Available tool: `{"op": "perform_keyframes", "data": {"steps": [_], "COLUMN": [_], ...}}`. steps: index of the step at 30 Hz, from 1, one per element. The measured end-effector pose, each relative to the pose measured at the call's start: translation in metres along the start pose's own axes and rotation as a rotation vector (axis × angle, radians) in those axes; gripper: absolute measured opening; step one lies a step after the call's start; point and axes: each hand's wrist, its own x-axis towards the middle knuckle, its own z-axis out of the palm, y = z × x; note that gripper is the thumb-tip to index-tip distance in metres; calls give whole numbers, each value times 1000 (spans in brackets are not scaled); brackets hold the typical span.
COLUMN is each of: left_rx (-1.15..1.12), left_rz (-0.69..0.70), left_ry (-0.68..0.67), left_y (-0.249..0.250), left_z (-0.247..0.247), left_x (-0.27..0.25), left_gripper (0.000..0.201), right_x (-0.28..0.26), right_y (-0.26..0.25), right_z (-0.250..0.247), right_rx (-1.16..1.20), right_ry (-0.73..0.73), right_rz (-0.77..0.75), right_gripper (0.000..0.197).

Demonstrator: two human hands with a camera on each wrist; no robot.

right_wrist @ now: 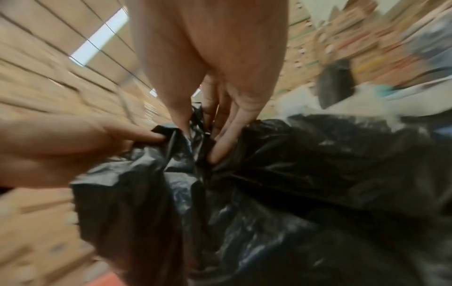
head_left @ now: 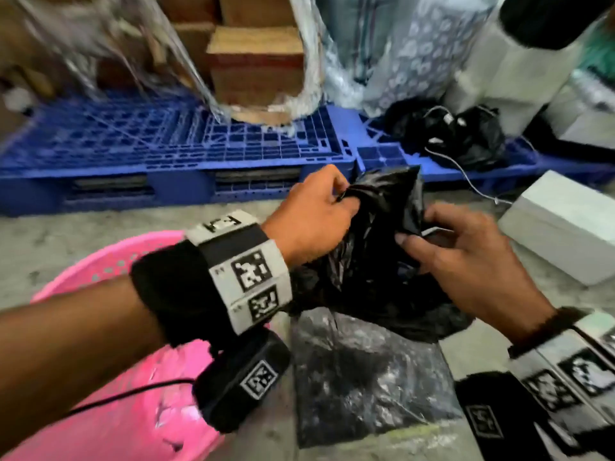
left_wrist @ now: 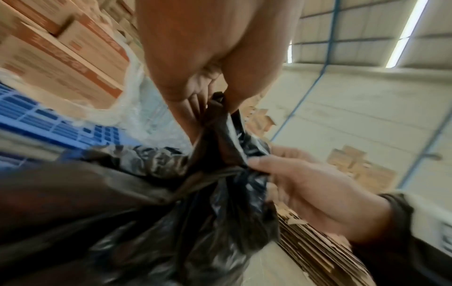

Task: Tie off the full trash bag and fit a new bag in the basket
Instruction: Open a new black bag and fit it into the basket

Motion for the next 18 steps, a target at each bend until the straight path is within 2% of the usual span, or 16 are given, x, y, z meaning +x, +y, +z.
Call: {"op": "perform_keyframes", "data": {"steps": [3, 5, 7, 11, 13, 14, 16, 18], "left_rx": [-197, -338, -342, -194, -158, -120, 2, 196], "left_rz": [47, 95, 157, 319, 386, 432, 544, 667], "left_ry": [71, 38, 40, 275, 402, 445, 528, 566], "left_y": [-3, -10, -27, -66, -75, -77, -80, -86], "left_z": [-34, -53, -69, -96, -114, -122, -136, -140], "left_x": [-25, -49, -76, -119, -143, -153, -175, -198], "left_gripper": [11, 6, 8, 6, 22, 26, 28, 37], "right_x": [-1, -10, -25, -56, -68, -73, -77, -81], "right_y": [-39, -61, -74, -101, -118, -125, -137, -151], "right_z": [32, 56, 80, 111, 117, 118, 117, 122], "right_rx": [-40, -20, -8, -26, -3, 33, 186, 257], "right_ry": [28, 25, -14, -156, -208, -187, -137, -199], "right_rz": [-287, -442, -532, -568, -549, -537, -488, -462], "right_gripper": [23, 13, 12, 13, 11, 15, 35, 64]}}
